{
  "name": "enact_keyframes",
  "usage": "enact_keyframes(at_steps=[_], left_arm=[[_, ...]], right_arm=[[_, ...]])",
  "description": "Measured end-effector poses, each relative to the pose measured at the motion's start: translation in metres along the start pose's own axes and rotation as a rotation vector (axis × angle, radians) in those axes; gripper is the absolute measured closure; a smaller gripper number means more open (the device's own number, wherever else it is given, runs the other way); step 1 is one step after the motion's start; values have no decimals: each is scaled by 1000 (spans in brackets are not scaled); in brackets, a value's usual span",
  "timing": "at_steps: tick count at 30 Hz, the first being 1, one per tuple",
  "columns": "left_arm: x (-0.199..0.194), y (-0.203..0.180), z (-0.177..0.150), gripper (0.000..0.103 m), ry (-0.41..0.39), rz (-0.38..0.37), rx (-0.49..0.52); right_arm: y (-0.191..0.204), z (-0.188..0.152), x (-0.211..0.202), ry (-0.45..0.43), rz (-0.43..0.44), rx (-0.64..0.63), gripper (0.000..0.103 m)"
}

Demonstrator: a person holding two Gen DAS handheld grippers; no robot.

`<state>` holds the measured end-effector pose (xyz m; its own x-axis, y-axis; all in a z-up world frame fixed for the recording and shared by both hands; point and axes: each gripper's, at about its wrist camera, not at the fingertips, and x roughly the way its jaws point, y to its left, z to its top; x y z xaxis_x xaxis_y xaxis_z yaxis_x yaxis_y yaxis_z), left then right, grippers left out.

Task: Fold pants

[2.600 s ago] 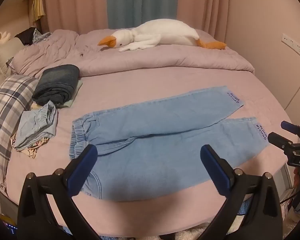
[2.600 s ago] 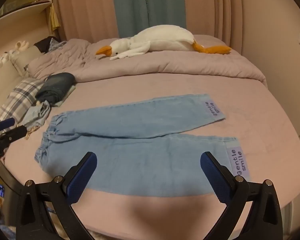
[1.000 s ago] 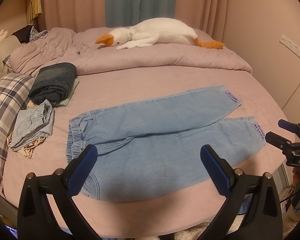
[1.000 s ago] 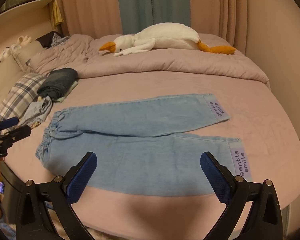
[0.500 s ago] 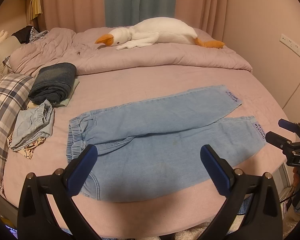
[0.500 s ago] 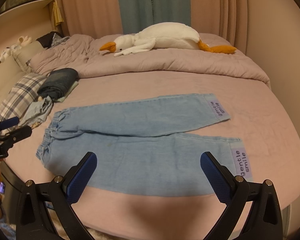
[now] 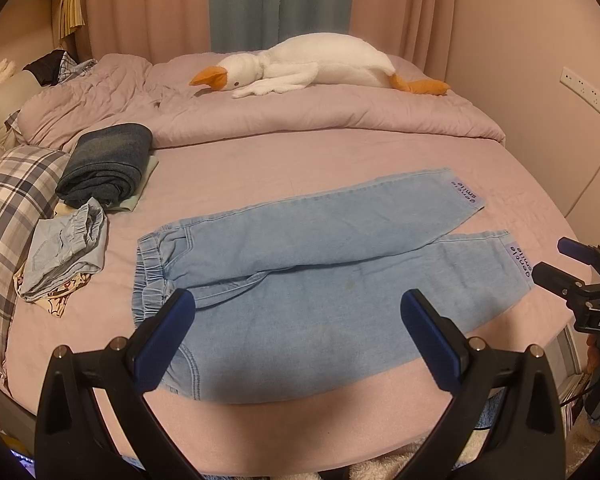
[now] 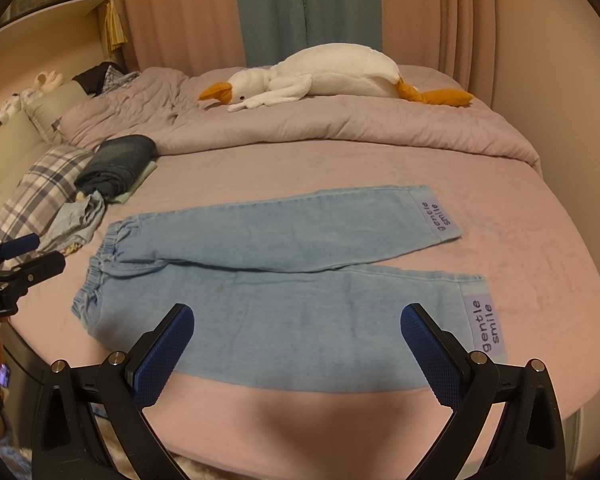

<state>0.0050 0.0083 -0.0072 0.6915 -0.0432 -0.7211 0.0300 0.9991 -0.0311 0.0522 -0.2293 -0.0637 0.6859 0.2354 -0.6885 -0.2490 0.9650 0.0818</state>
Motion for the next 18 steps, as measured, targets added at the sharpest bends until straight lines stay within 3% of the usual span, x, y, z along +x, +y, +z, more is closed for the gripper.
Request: enact_keyframes(at_steps=[18], left_arm=[[1,-1,-1,0,2,0,-1]], right_arm=[[1,-2,1,1,-5,1,1]])
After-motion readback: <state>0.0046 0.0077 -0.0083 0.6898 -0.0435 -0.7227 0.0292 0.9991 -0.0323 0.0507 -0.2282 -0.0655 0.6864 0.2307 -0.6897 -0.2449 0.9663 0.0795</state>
